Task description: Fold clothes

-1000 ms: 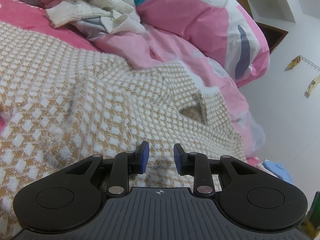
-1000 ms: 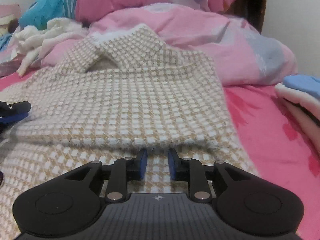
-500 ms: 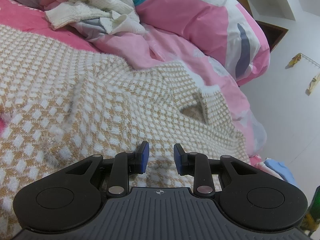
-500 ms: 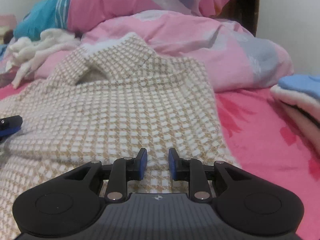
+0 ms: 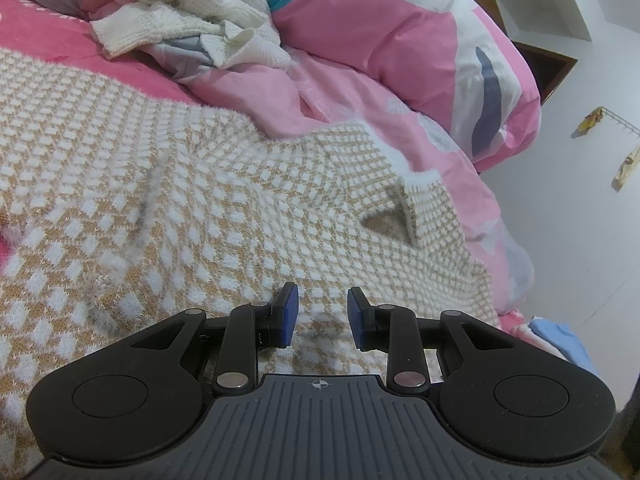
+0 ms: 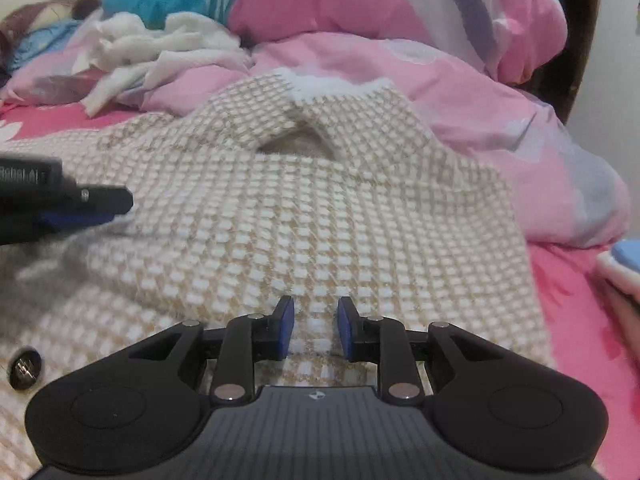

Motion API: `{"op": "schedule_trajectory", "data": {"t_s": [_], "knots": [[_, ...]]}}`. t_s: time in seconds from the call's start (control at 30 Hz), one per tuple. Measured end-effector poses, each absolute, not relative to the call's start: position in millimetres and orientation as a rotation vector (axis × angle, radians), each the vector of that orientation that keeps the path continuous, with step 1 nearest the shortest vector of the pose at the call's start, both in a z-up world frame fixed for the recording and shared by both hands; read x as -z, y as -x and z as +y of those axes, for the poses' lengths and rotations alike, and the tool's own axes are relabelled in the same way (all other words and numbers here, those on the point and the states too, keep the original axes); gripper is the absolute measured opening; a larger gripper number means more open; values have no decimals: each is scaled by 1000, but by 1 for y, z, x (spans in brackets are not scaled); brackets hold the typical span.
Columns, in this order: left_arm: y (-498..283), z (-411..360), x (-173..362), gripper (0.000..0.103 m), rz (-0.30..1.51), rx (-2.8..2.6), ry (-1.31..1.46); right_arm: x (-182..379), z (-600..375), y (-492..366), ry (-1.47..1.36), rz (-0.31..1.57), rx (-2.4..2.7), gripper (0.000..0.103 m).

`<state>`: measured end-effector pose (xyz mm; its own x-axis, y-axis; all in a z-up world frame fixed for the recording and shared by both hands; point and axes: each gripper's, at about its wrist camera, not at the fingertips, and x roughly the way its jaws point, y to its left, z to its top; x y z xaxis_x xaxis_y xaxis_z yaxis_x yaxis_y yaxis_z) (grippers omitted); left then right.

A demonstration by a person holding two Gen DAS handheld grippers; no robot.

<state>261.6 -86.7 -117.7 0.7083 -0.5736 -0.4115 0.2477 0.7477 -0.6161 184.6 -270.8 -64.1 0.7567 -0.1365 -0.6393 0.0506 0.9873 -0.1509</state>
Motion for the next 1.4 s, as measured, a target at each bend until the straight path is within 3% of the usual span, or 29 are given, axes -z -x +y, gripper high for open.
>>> {"op": "schedule_trajectory", "data": {"t_s": [0.1,0.43,0.6,0.97,1.17,1.4], "knots": [[-261,-87,117,28,630,481,552,41,-269,-183,62,634,67,24],[-259,-85,114,29,617,473,551,56,-263,-197,5,684,18,26],[-251,-82,105,44,543,417,514,61,-260,-200,1,704,17,27],[-255,-81,106,44,567,408,519,47,-265,-244,-36,655,73,27],[-256,-80,106,44,571,410,532,76,-260,-274,69,754,106,29],[-256,-80,106,44,571,409,529,59,-285,-298,-72,723,189,29]]}}
